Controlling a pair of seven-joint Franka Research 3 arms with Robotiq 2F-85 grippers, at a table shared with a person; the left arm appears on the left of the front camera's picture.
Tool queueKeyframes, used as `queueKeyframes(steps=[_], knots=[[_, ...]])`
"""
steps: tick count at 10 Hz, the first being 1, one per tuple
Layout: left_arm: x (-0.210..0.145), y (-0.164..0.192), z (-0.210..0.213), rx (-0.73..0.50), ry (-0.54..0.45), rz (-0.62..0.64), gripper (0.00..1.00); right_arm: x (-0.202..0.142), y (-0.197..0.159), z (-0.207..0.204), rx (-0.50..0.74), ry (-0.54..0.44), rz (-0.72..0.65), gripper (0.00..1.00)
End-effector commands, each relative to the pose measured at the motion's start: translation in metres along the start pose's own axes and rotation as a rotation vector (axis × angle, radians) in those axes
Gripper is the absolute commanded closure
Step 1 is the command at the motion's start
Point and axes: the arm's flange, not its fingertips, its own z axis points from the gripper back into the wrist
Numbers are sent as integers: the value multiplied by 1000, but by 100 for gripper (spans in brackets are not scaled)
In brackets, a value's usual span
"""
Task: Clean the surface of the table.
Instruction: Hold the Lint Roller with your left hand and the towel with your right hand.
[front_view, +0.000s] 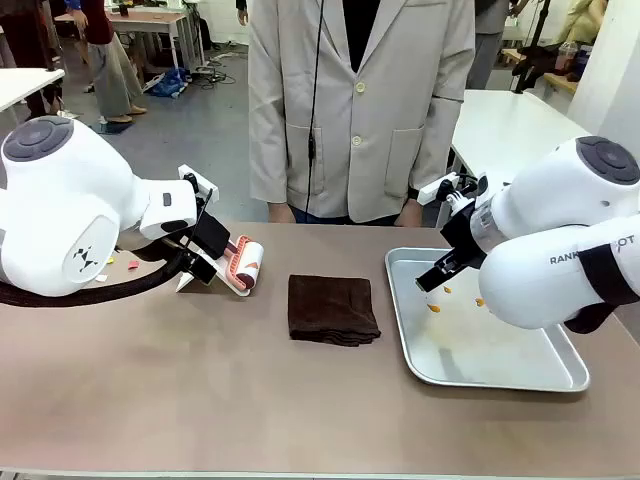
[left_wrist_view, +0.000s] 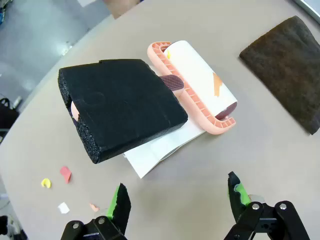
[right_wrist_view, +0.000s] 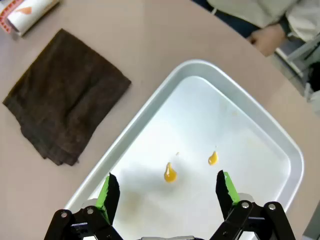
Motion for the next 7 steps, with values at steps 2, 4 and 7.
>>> queueKeyframes(steps=[2,4,7], knots=[[0,0,0,0,0,0,0,0,0,0,0,-1,0,0],[0,0,0,0,0,0,0,0,0,0,0,-1,0,0],[0,0,0,0,0,0,0,0,0,0,0,-1,0,0]])
